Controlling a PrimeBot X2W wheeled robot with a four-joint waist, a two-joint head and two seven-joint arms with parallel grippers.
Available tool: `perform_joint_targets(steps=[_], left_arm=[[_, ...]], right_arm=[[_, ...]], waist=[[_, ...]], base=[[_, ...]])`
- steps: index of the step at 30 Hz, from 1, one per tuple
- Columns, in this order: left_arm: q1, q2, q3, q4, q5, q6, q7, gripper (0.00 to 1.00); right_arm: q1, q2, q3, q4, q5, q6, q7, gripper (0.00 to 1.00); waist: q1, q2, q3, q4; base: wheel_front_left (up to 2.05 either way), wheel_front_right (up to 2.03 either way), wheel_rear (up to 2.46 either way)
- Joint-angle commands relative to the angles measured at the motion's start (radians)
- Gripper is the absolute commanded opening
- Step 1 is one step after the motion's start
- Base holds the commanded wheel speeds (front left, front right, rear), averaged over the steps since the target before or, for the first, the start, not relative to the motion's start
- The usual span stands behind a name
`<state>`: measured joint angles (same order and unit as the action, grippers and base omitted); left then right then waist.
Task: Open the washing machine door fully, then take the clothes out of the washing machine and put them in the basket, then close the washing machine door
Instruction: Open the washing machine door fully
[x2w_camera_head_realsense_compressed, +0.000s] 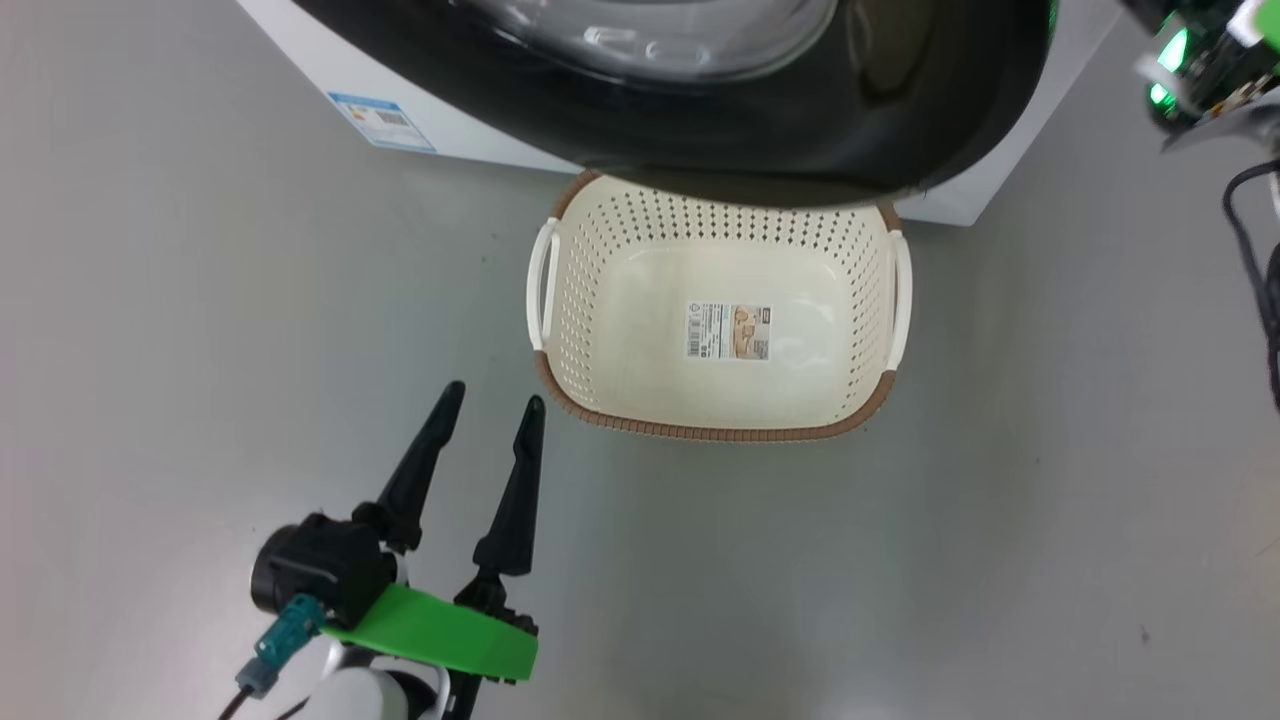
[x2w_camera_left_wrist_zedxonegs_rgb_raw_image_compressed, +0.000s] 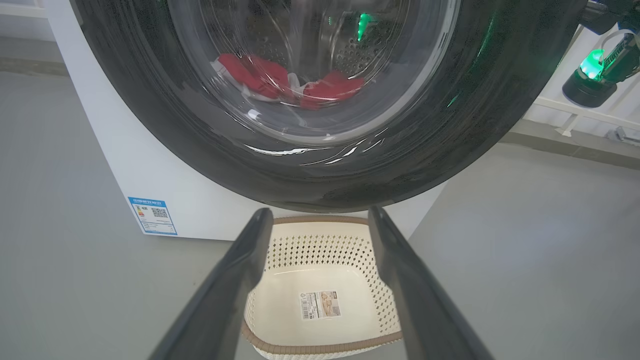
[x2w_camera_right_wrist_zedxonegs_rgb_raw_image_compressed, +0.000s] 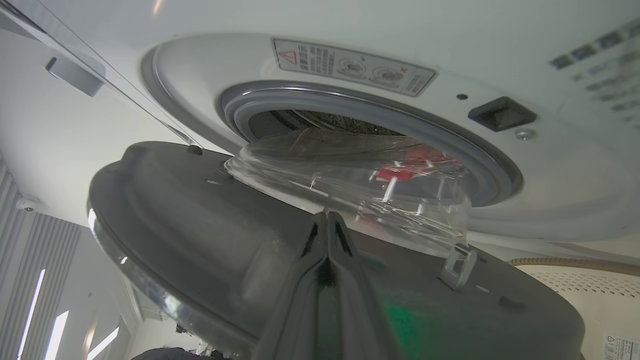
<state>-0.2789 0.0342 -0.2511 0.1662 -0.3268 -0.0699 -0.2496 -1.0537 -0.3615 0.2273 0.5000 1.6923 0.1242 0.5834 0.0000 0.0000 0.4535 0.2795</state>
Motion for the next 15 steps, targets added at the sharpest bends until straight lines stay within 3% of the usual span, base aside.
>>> perform_joint_targets(steps=[1, 15], left_arm=[[0.031, 0.016, 0.035, -0.014, 0.005, 0.008, -0.012, 1.0], [0.072, 0.016, 0.042, -0.005, 0.026, 0.003, -0.012, 1.0]], right_arm=[[0.044, 0.035, 0.016, -0.033, -0.008, 0.007, 0.02, 0.0], [0.155, 0.059, 0.03, -0.066, -0.019, 0.007, 0.089, 0.0]], waist=[[0.0, 0.0, -0.032, -0.009], [0.0, 0.0, -0.118, -0.03]], base=[[0.0, 0.0, 0.0], [0.0, 0.0, 0.0]])
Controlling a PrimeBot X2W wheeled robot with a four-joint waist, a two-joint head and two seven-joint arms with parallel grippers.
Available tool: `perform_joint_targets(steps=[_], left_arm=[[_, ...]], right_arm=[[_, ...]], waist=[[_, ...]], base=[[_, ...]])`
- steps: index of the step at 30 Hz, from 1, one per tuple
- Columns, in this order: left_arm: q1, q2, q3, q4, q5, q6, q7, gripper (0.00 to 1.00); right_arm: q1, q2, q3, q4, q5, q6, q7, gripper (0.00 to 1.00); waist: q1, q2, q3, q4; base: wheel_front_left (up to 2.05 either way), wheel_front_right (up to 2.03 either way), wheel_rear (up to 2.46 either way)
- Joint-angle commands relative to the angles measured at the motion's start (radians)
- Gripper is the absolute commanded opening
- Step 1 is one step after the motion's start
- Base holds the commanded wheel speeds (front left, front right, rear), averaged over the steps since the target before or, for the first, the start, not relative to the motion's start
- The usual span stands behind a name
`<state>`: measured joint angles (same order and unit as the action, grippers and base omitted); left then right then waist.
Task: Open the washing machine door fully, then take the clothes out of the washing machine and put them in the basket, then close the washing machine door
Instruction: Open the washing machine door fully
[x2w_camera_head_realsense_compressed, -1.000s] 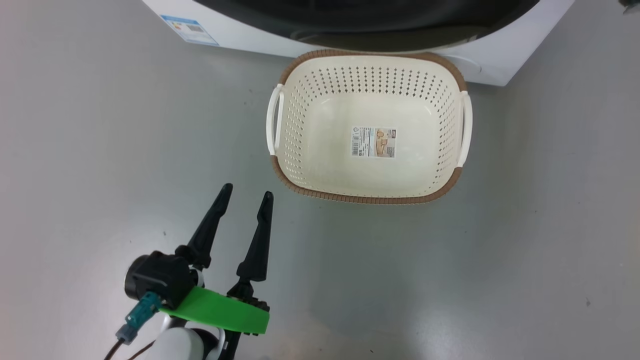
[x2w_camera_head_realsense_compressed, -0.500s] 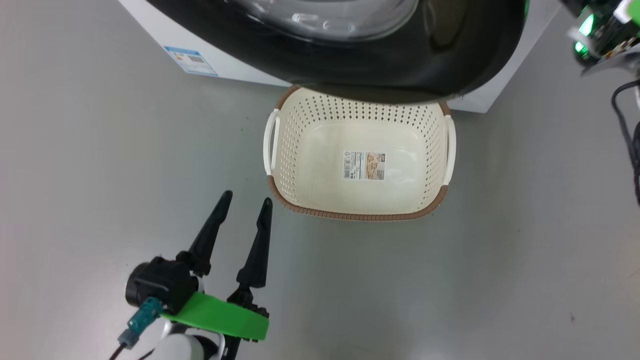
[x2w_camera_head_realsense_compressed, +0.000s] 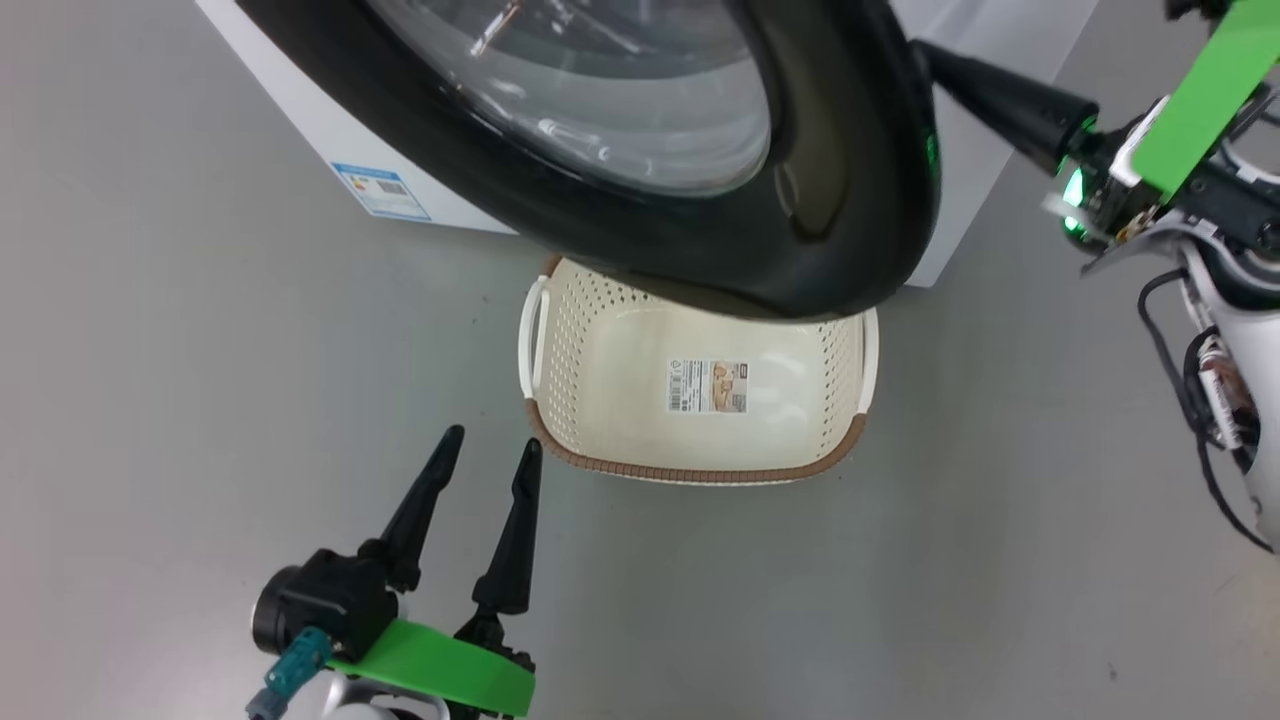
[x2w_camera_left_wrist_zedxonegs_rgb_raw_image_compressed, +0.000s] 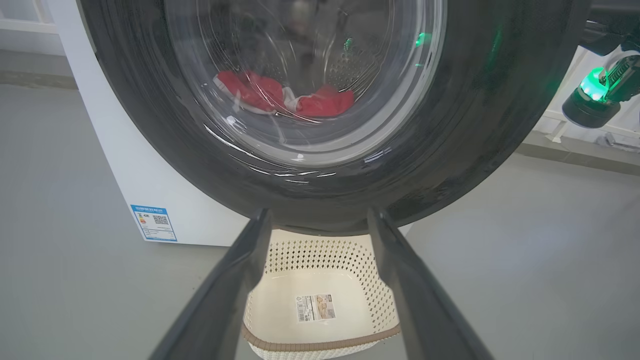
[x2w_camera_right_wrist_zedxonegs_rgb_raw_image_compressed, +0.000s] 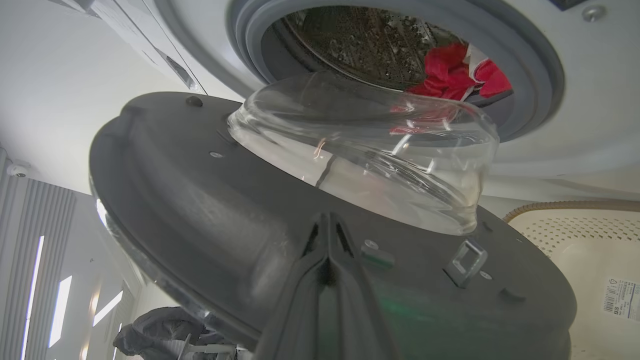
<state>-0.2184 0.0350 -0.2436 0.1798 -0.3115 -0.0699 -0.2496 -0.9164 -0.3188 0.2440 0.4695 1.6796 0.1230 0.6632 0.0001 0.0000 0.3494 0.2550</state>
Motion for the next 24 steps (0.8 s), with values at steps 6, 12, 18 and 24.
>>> perform_joint_targets(steps=[6, 12, 18, 24], left_arm=[[0.029, 0.015, 0.038, -0.015, 0.017, 0.003, -0.012, 1.0], [0.037, 0.015, 0.039, -0.015, 0.02, 0.002, -0.012, 1.0], [0.046, 0.015, 0.041, -0.022, 0.021, 0.0, -0.012, 1.0], [0.052, 0.015, 0.049, -0.02, 0.024, -0.002, -0.012, 1.0]], right_arm=[[0.061, 0.031, 0.023, -0.056, -0.012, 0.008, 0.037, 0.0], [0.092, 0.048, 0.036, -0.075, -0.01, 0.008, 0.074, 0.0], [0.106, 0.06, 0.037, -0.086, -0.024, 0.008, 0.084, 0.0], [0.114, 0.063, 0.021, -0.084, -0.043, 0.008, 0.066, 0.0]], waist=[[0.0, 0.0, -0.043, -0.01], [0.0, 0.0, -0.059, -0.01], [0.0, 0.0, -0.065, -0.009], [0.0, 0.0, -0.076, -0.008]], base=[[0.0, 0.0, 0.0], [0.0, 0.0, 0.0], [0.0, 0.0, 0.0], [0.0, 0.0, 0.0]])
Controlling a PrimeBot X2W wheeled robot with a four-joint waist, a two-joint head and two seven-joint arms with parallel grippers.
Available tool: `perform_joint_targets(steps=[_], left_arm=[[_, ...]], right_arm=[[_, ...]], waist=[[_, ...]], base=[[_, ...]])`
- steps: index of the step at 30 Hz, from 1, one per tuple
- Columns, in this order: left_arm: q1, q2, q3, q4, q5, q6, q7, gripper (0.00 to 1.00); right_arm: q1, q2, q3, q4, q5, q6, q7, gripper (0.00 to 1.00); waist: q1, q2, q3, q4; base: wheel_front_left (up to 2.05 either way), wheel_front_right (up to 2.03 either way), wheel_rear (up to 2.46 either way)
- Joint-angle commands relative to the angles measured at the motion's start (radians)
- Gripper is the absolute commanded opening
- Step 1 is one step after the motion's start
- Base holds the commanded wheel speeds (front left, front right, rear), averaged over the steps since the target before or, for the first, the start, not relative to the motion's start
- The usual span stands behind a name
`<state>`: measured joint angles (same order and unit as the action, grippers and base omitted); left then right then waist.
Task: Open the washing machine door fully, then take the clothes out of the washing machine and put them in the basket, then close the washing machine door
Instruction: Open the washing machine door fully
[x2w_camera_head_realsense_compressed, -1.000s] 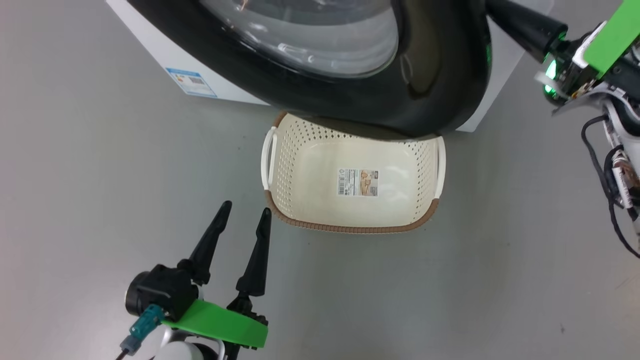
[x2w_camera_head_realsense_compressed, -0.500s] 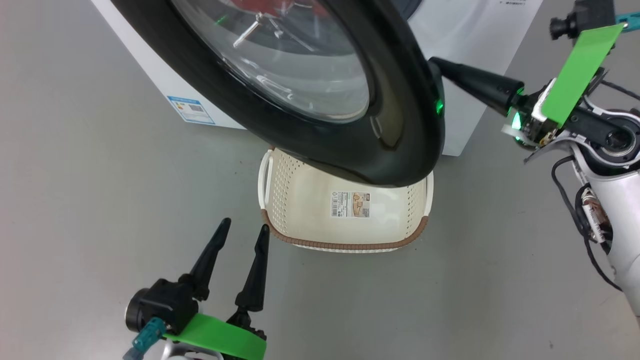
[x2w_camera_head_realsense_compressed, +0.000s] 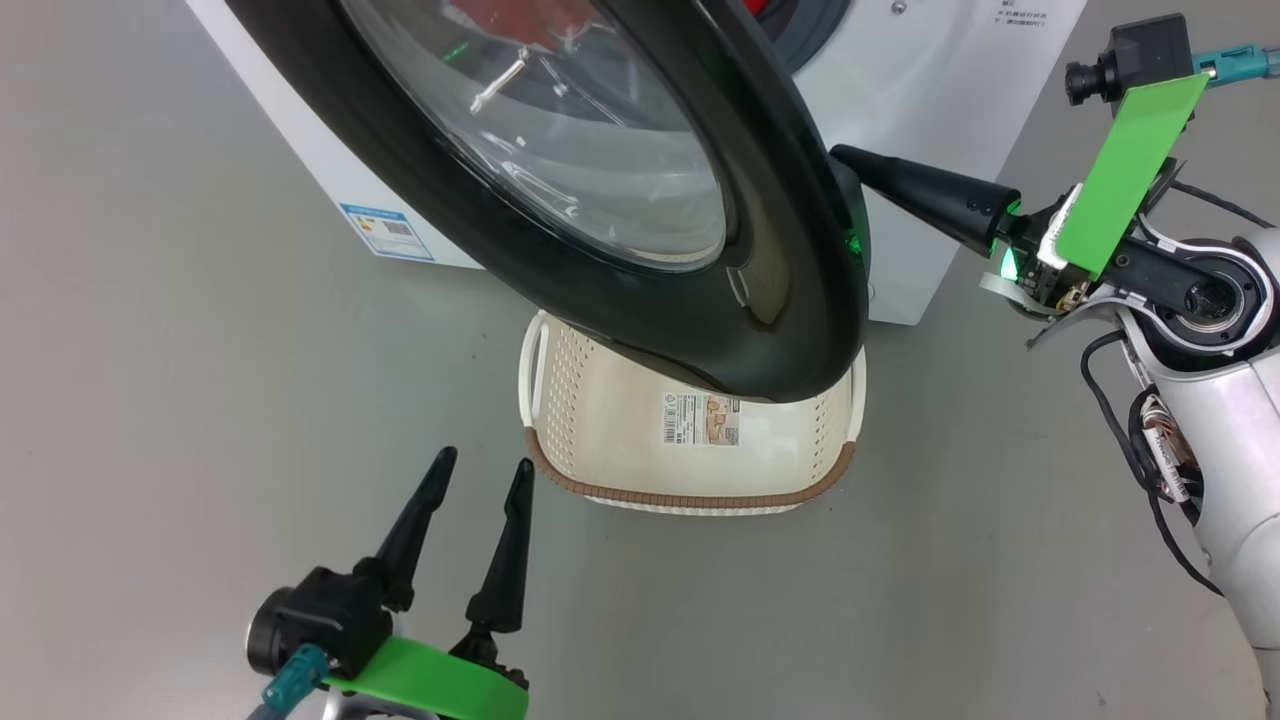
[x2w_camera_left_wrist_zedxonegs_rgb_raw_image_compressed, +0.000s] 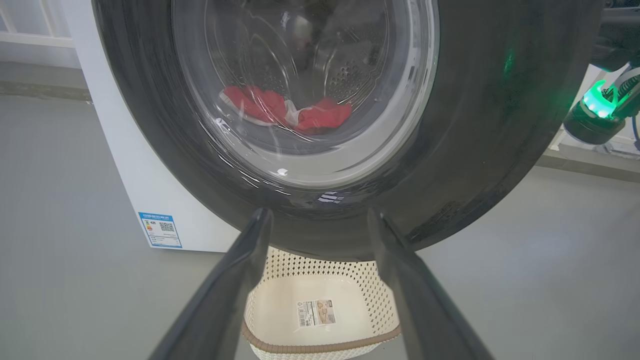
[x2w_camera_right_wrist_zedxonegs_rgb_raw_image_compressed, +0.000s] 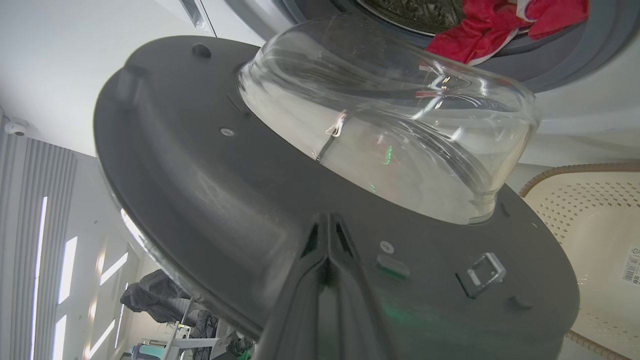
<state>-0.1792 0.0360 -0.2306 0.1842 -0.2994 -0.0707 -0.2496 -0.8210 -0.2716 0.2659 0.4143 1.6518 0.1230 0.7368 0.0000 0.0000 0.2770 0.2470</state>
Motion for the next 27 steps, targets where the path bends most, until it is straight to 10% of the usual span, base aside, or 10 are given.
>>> perform_joint_targets(steps=[1, 4, 10, 12, 27], left_arm=[[0.014, 0.014, 0.037, -0.024, 0.012, -0.001, -0.012, 1.0], [0.02, 0.014, 0.037, -0.022, 0.013, -0.003, -0.012, 1.0], [0.028, 0.014, 0.04, -0.02, 0.013, -0.007, -0.012, 1.0], [0.033, 0.014, 0.045, -0.019, 0.015, -0.009, -0.012, 1.0], [0.061, 0.014, 0.113, -0.005, 0.039, -0.02, -0.012, 1.0]], right_arm=[[0.022, 0.016, -0.004, -0.029, -0.019, 0.008, -0.013, 0.0], [0.045, 0.013, -0.019, -0.036, -0.032, 0.008, -0.038, 0.02], [0.104, 0.003, -0.054, -0.046, -0.04, 0.008, -0.078, 0.51], [0.131, 0.002, -0.062, -0.052, -0.042, 0.008, -0.086, 1.0], [0.336, 0.013, -0.116, -0.076, -0.06, 0.008, -0.159, 1.0]], waist=[[0.0, 0.0, -0.006, -0.001], [0.0, 0.0, -0.016, -0.002], [0.0, 0.0, -0.027, -0.008], [0.0, 0.0, -0.032, -0.013], [0.0, 0.0, -0.069, -0.067]], base=[[0.0, 0.0, 0.0], [0.0, 0.0, 0.0], [0.0, 0.0, 0.0], [0.0, 0.0, 0.0], [0.0, 0.0, 0.0]])
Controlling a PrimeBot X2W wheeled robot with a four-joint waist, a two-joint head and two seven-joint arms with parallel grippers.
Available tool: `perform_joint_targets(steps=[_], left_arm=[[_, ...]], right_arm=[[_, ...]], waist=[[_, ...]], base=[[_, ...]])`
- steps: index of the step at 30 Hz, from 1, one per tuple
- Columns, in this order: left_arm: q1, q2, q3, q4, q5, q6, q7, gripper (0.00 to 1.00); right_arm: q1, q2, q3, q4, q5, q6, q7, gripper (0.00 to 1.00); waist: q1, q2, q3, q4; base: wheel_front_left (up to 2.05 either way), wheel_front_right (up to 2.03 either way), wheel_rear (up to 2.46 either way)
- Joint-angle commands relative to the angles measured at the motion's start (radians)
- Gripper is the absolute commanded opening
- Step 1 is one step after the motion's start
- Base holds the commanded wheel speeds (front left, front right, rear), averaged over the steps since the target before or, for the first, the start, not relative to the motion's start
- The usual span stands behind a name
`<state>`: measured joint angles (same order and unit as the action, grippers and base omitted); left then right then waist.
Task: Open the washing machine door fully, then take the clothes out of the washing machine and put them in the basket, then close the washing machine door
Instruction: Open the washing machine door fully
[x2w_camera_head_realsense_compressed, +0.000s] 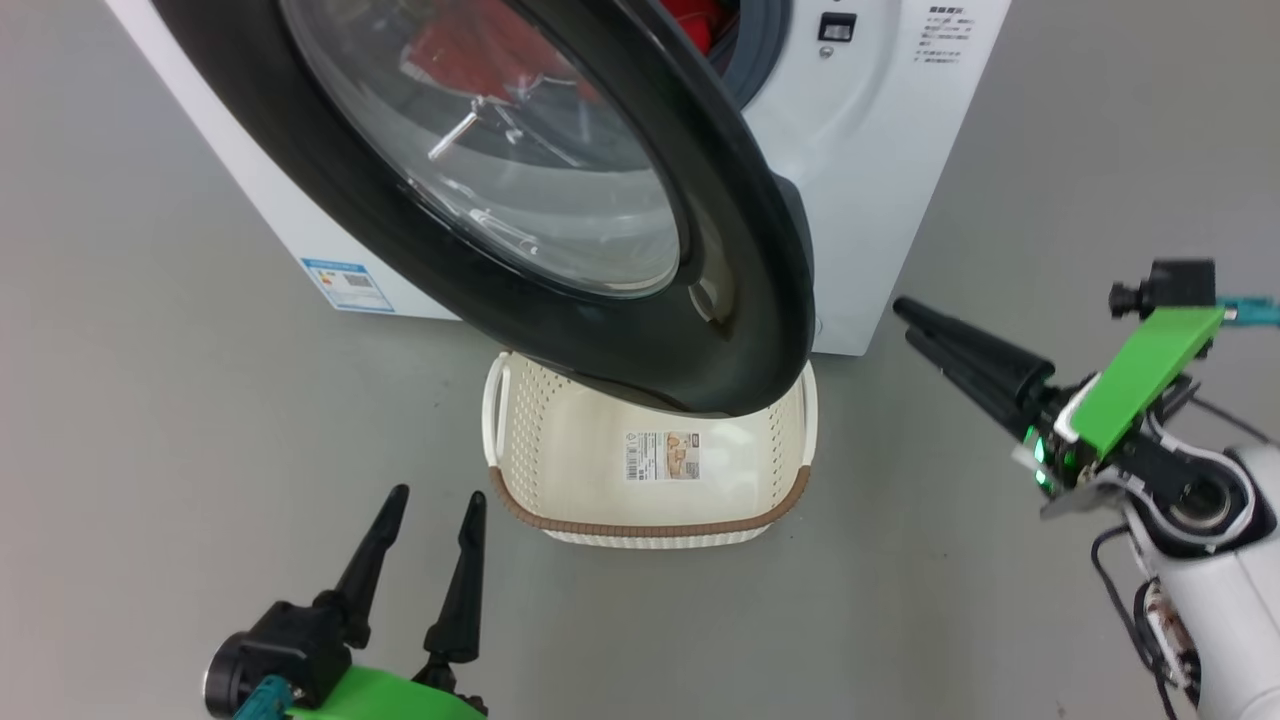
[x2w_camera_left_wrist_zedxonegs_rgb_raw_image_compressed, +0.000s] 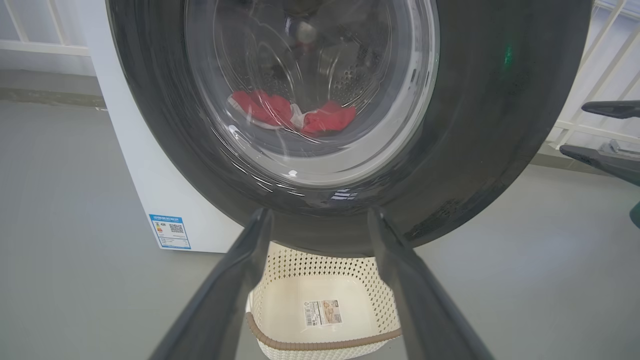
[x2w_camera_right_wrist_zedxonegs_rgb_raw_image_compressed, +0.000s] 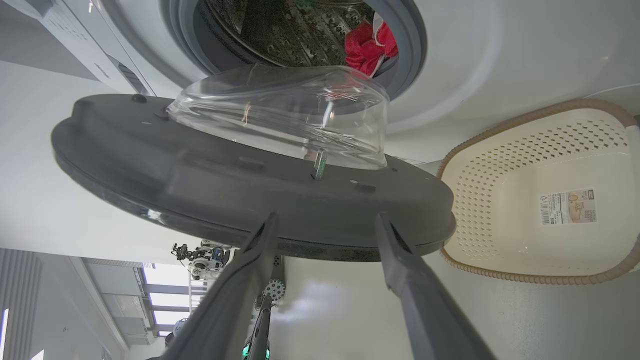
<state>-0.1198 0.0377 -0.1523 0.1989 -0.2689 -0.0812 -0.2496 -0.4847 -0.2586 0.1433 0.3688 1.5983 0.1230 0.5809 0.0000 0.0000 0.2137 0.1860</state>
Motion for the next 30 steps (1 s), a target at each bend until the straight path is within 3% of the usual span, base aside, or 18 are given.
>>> perform_joint_targets(steps=[1, 15, 30], left_arm=[[0.004, 0.013, 0.04, -0.019, 0.011, -0.009, -0.012, 1.0], [0.028, 0.013, 0.096, -0.015, 0.028, -0.014, -0.012, 1.0], [0.041, 0.013, 0.122, -0.009, 0.031, -0.016, -0.012, 1.0]], right_arm=[[0.016, 0.001, 0.006, -0.031, -0.009, 0.008, -0.007, 1.0], [0.196, 0.02, -0.009, -0.039, -0.039, 0.008, -0.084, 1.0], [0.316, -0.019, 0.045, -0.032, -0.14, 0.008, -0.241, 1.0]], waist=[[0.0, 0.0, -0.01, -0.009], [0.0, 0.0, -0.042, -0.052], [0.0, 0.0, -0.051, -0.081]], base=[[0.0, 0.0, 0.0], [0.0, 0.0, 0.0], [0.0, 0.0, 0.0]])
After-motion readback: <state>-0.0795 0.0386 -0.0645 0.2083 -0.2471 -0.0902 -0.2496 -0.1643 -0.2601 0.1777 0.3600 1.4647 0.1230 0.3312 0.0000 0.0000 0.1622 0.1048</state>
